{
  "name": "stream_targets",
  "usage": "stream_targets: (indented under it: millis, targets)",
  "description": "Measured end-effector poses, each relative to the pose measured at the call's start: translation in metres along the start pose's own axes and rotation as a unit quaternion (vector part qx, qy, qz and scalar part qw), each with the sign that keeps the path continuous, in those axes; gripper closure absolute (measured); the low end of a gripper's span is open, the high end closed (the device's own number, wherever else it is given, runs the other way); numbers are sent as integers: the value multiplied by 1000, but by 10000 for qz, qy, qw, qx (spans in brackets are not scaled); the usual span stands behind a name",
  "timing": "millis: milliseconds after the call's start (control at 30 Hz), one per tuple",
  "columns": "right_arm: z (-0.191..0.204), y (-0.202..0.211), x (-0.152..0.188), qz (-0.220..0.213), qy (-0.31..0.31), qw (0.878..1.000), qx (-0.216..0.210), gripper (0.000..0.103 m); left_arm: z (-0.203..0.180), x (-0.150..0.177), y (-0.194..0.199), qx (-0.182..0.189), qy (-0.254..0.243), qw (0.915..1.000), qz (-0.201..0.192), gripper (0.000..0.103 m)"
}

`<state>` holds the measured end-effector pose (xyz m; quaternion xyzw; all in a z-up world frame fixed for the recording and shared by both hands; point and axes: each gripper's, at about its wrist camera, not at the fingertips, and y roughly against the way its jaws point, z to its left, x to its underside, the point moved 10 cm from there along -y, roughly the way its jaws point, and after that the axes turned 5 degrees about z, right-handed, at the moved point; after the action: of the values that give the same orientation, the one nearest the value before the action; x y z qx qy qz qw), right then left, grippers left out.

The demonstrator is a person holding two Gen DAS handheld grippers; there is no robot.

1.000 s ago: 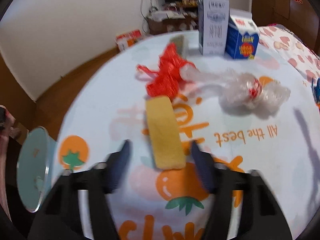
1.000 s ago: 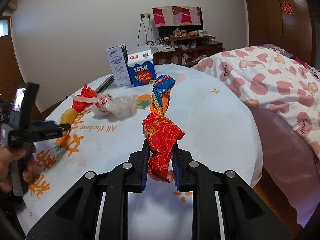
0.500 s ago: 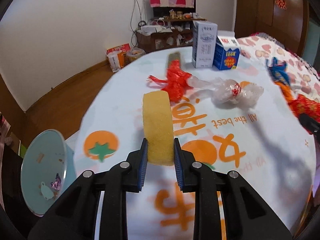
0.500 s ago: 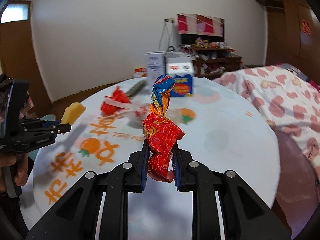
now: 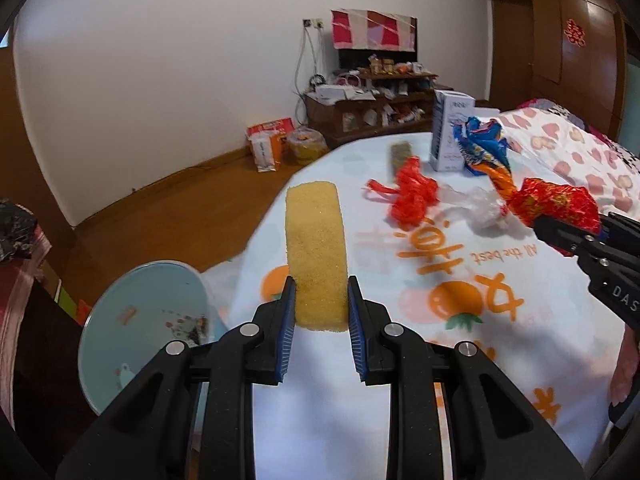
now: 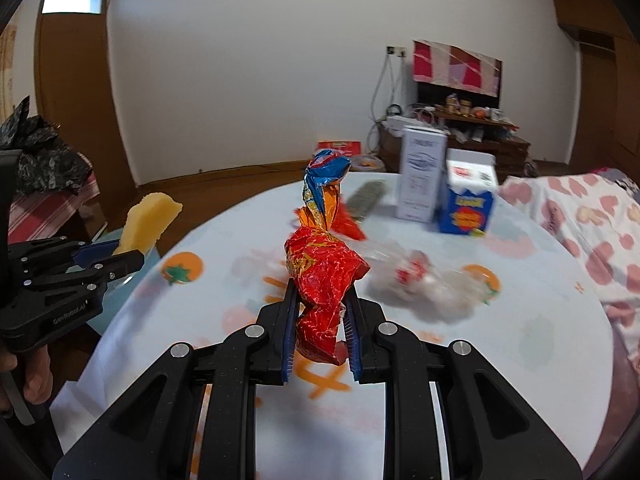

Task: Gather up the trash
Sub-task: 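Carry the red wrapper and yellow sponge bar over the blue bin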

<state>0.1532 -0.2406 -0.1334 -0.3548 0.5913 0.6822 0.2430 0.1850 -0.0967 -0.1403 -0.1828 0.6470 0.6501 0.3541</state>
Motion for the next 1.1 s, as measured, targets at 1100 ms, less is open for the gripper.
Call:
stream_targets:
  millis: [1100]
  targets:
    - [155,-72,-38,102,1015,9922,-722,81,135,28,27,-745,824,9937,-161,78]
